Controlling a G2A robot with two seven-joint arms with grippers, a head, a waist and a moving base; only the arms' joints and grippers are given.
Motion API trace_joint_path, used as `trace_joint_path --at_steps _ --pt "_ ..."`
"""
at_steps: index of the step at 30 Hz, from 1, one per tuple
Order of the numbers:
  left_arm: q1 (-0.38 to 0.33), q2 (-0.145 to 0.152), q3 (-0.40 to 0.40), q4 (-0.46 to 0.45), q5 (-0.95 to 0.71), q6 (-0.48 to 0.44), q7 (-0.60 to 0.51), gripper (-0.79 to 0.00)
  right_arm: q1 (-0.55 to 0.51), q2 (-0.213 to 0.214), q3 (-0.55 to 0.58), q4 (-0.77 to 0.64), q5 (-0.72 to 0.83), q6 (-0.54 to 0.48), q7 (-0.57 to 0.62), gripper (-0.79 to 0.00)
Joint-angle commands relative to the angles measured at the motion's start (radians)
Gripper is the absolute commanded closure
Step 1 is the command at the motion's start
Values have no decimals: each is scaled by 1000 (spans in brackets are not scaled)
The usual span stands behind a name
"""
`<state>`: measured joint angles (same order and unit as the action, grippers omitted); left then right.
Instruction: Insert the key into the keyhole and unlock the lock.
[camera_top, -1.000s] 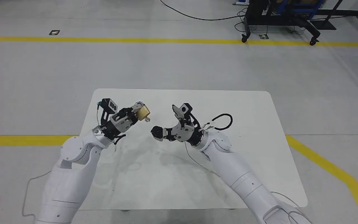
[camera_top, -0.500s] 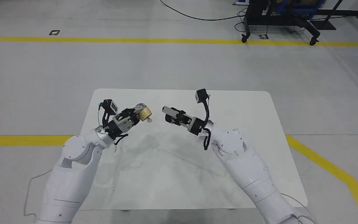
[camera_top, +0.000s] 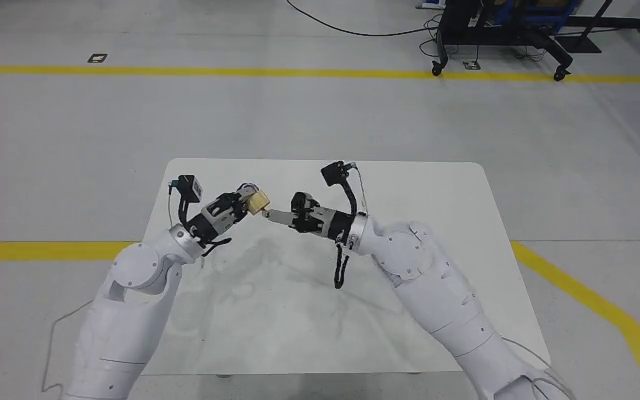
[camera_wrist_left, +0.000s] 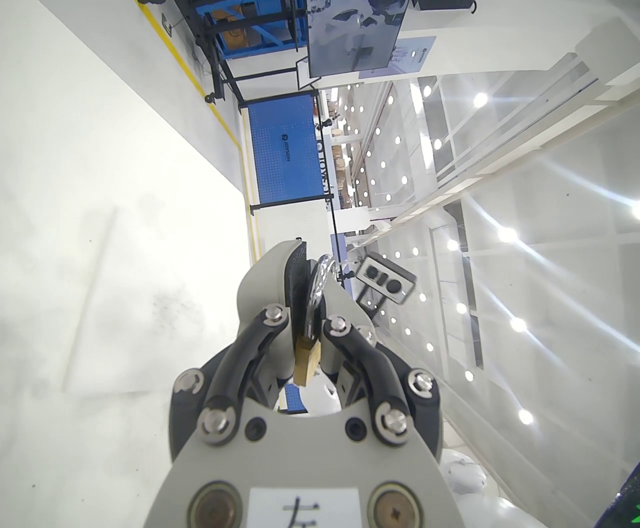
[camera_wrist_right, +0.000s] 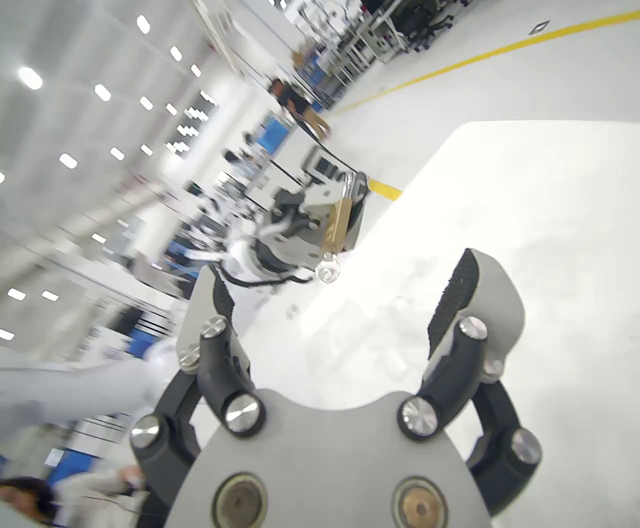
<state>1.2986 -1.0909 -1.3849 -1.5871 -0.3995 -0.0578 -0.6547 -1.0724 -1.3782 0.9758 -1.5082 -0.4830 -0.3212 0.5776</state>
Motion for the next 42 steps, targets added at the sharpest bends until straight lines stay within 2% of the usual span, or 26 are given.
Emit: trace_joint_path --at_steps 1,2,4,6,8,10,12,13,14,15,17,22,29,31,33,36,42 --pt "1 0 4 -2 20 -11 6 0 1 4 -24 -17 -248 -1 3 -523" --pt "3 0 6 -4 28 -16 8 0 1 6 -36 -22 -297 -7 4 -477" --pt "5 -1 9 -5 39 -23 12 0 1 9 -53 -29 -382 -22 -5 -453" --pt "7 -1 9 -6 39 -25 16 0 -7 10 -66 -38 -452 -26 -44 -486" --pt "7 -2 10 -6 37 -25 15 0 -17 12 -79 -52 -543 -17 -100 -459" --pt "7 -2 10 -6 37 -23 16 0 -31 14 -90 -68 -634 -2 -164 -477" --pt "8 -2 10 -7 38 -22 16 0 -52 15 -104 -82 -696 18 -220 -551" --pt "8 -3 10 -7 39 -23 17 0 -59 15 -107 -89 -703 19 -238 -563" --pt "8 -3 10 -7 41 -22 17 0 -67 14 -105 -95 -682 13 -258 -616" --pt "8 -3 10 -7 42 -23 17 0 -70 15 -100 -94 -679 10 -262 -573" --pt "8 -3 10 -7 40 -26 19 0 -74 16 -98 -105 -702 22 -273 -542" --pt "8 -4 11 -6 41 -28 20 0 -97 17 -102 -136 -742 26 -321 -366" --pt "7 -5 12 -6 43 -31 17 0 -89 14 -108 -141 -755 29 -312 -342" --pt "7 -5 11 -5 44 -31 16 0 -81 11 -112 -134 -748 37 -306 -305" --pt "7 -5 12 -7 45 -32 14 0 -78 7 -115 -126 -729 41 -308 -240" --pt "8 -6 11 -8 46 -33 12 0 -76 5 -106 -116 -682 24 -327 -12" --pt "7 -6 10 -8 52 -35 7 0 -79 9 -64 -98 -563 -62 -333 0"
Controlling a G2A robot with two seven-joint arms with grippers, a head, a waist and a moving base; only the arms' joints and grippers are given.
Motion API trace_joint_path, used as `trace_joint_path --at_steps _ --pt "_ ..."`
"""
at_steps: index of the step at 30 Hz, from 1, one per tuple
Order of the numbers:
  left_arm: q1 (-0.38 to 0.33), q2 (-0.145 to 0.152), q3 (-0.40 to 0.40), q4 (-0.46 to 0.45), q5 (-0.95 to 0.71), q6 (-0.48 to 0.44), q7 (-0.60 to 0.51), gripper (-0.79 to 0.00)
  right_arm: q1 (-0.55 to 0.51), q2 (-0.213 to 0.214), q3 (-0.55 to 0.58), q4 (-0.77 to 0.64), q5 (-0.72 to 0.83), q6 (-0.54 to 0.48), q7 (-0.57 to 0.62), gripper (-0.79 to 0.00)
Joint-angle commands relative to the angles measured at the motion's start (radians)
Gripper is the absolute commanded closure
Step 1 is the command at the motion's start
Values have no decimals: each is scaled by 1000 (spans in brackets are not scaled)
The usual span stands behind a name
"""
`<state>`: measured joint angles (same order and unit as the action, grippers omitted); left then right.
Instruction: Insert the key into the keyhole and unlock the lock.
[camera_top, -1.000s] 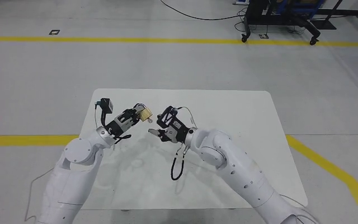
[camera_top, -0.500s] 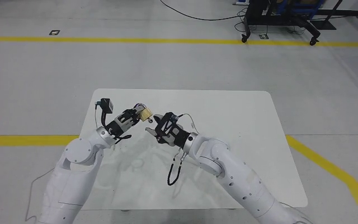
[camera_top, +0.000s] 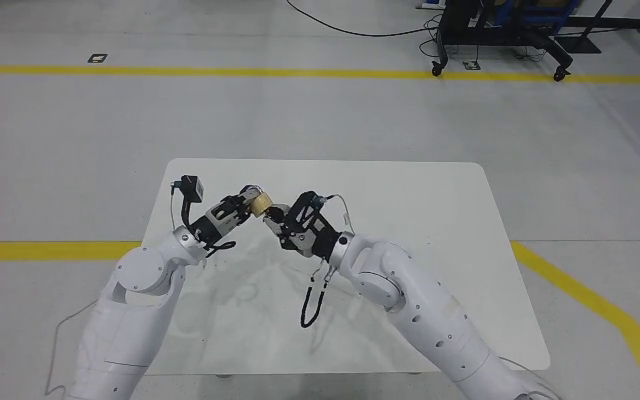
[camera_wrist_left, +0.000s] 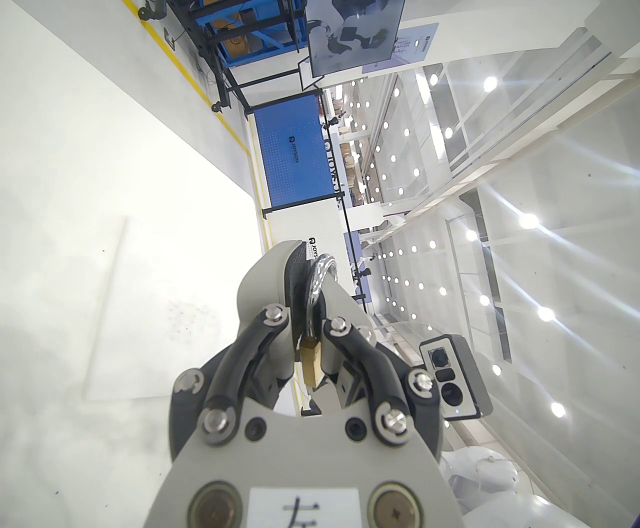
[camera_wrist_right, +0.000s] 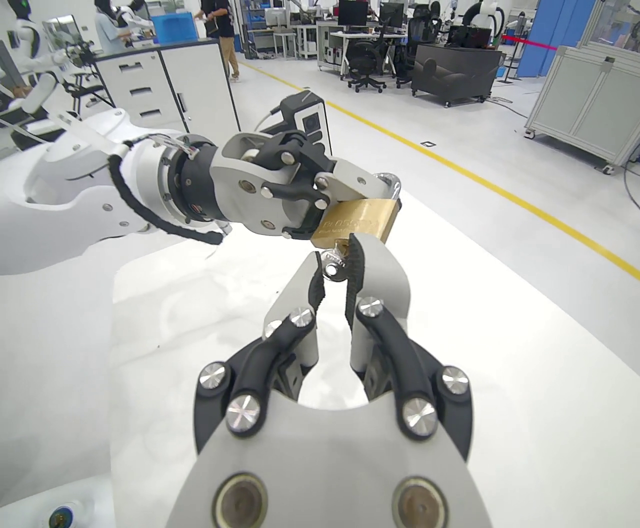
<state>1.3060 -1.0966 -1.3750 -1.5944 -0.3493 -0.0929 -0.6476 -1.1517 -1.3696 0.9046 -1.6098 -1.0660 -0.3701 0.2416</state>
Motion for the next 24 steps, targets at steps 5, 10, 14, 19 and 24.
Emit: trace_joint_path --at_steps 5,10,14,19,24 --pt "1 0 0 -4 1 -12 -7 0 0 6 47 32 179 -106 21 0" --pt "3 -1 0 -5 1 -26 -16 0 7 9 83 72 387 -181 75 0" --pt "6 -1 0 -7 4 -41 -24 0 33 12 107 117 541 -211 153 0" --pt "7 -1 0 -7 1 -43 -25 0 44 14 111 130 586 -198 186 0" --pt "7 -2 -2 -1 -19 -19 -21 0 38 19 126 105 506 -135 146 -280"
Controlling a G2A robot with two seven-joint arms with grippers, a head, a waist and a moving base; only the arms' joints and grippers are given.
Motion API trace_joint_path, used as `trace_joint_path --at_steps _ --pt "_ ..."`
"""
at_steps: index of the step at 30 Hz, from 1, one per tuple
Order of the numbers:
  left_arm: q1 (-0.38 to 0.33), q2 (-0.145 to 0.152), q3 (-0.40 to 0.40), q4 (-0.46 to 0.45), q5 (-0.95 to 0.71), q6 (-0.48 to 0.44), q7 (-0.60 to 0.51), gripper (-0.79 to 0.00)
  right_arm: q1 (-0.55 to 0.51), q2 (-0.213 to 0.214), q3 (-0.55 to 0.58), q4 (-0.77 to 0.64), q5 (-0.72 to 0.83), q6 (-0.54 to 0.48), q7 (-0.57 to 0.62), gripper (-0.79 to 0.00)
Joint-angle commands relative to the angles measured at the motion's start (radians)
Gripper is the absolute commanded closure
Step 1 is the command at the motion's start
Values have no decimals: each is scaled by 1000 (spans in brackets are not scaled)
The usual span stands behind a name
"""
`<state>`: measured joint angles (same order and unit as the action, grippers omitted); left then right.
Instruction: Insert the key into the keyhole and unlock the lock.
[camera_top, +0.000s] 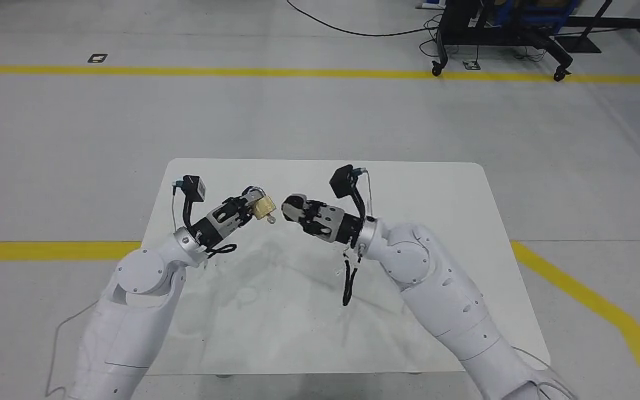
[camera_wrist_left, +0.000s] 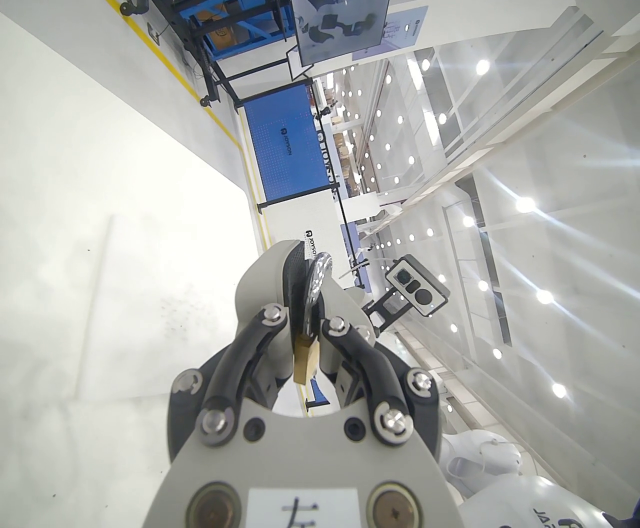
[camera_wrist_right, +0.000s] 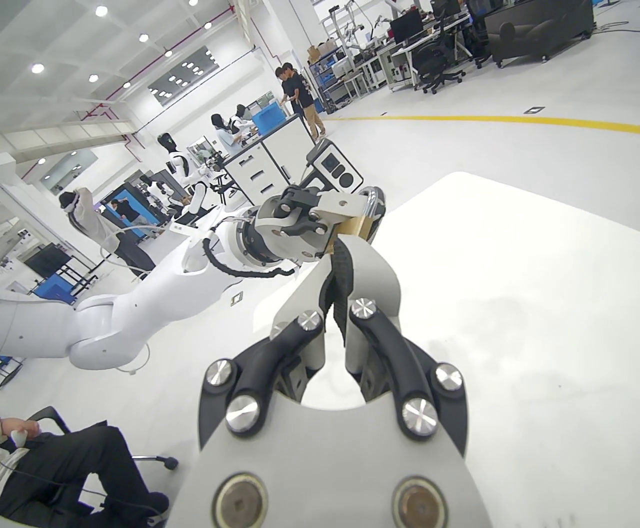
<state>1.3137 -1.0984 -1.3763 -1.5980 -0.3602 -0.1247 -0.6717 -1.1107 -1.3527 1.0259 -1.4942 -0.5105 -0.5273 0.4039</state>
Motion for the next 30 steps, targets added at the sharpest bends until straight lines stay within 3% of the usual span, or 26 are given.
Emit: trace_joint_path --at_steps 1,2,12,14,18,21,24,30 --pt "-1 -1 -2 7 -17 34 7 0 -13 3 6 -32 -107 57 -37 -686" --pt "-4 -1 -2 11 -22 59 11 0 -29 4 3 -56 -156 94 -61 -785" --pt "-18 -1 10 19 -1 112 12 0 -29 4 1 -61 -164 92 -60 -785" --pt "-19 -2 11 20 -6 121 11 0 -21 8 -22 -112 -330 99 -46 -785" --pt "-24 -2 12 26 -10 126 2 0 -27 17 -87 -197 -717 130 -65 -493" --pt "-29 -2 13 31 -10 129 -1 0 -30 21 -142 -212 -943 138 -81 -391" --pt "-32 -3 13 34 -13 129 -2 0 -38 21 -184 -207 -1087 179 -91 -369" --pt "-35 -3 13 38 -18 129 -4 0 -41 16 -216 -198 -1186 222 -138 -354"
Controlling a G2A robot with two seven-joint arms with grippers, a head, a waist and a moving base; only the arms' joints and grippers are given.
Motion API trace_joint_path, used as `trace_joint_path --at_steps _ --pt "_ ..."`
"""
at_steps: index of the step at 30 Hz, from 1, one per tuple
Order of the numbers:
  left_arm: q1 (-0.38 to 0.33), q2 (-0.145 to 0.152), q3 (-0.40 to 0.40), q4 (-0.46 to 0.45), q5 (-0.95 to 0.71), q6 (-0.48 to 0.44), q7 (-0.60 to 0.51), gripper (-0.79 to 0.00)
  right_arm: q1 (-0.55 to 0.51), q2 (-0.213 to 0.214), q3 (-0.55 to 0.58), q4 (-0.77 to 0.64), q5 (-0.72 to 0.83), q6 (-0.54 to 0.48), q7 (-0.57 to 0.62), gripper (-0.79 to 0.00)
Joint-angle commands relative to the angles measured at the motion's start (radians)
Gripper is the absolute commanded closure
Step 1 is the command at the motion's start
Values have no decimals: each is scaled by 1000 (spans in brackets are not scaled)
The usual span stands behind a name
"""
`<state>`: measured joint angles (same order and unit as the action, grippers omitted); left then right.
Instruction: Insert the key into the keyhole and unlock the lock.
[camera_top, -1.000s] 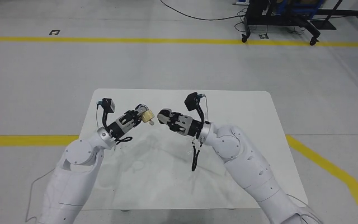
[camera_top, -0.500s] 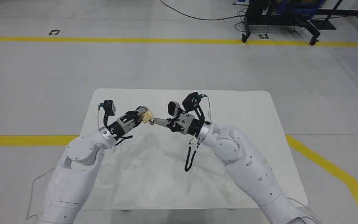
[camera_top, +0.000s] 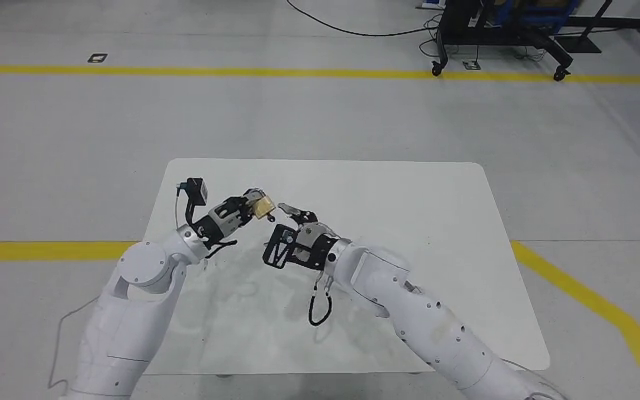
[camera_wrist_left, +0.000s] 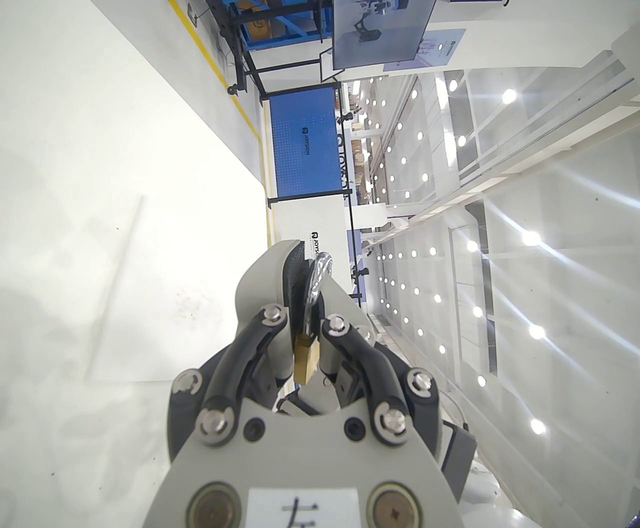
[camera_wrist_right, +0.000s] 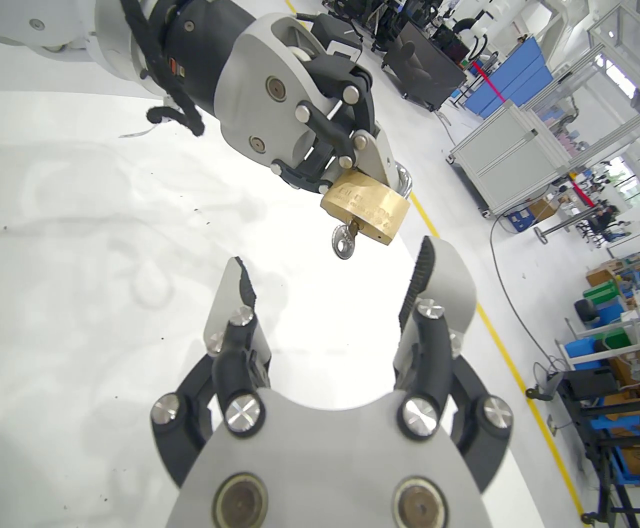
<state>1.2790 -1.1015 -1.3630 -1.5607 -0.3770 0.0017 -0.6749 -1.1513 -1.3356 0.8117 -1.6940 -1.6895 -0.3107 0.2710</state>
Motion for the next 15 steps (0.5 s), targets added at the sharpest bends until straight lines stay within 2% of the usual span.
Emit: trace_joint_path --at_steps 1,12,15 --pt "-1 0 0 1 -1 3 -1 0 0 -2 -5 4 -17 10 -13 -363" --pt "-5 0 1 3 4 6 -3 0 -8 -10 -11 24 -61 68 -105 -305" --pt "-5 -1 2 2 6 5 -1 0 -12 -11 -8 27 -64 73 -118 -259"
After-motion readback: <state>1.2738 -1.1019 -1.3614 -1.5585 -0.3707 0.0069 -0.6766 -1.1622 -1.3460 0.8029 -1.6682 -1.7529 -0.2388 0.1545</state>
